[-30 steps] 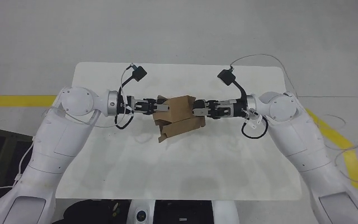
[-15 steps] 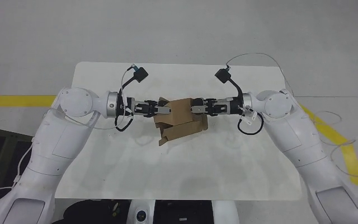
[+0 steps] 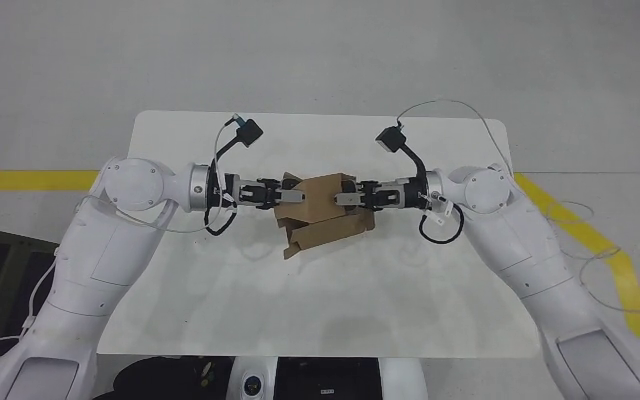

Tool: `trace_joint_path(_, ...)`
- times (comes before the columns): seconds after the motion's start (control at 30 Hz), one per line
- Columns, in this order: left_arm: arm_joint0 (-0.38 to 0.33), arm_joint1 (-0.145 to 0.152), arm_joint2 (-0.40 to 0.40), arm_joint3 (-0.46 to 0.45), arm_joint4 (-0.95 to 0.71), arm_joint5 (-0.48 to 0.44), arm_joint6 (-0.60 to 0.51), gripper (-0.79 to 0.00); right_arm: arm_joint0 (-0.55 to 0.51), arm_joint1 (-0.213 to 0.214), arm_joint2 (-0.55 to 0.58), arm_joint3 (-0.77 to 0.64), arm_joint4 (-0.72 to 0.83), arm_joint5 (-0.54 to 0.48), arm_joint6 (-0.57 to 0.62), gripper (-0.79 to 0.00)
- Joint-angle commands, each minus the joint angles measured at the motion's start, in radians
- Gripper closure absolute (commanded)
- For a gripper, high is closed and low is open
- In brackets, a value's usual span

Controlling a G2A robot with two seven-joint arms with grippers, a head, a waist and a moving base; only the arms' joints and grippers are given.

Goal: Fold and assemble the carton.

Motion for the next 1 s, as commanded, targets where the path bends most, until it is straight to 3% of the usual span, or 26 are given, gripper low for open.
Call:
trace_joint_path(0.0, 0.001, 0.001, -0.002, 0.001, -0.001, -0.001, 0.001, 0.000, 0.002, -0.003, 0.001, 0.013, 0.023, -0.009, 0.007, -0.185)
trace_joint_path(0.3, 0.003, 0.003, -0.005, 0.007, -0.003, 0.000, 0.000, 0.000, 0.018, -0.013, -0.014, 0.033, 0.071, -0.006, 0.046, -0.123)
trace_joint_path(0.97, -0.004, 0.001, 0.015, -0.002, 0.001, 0.001, 0.008, 0.000, 0.069, -0.049, -0.087, 0.075, 0.099, -0.012, 0.040, -0.083)
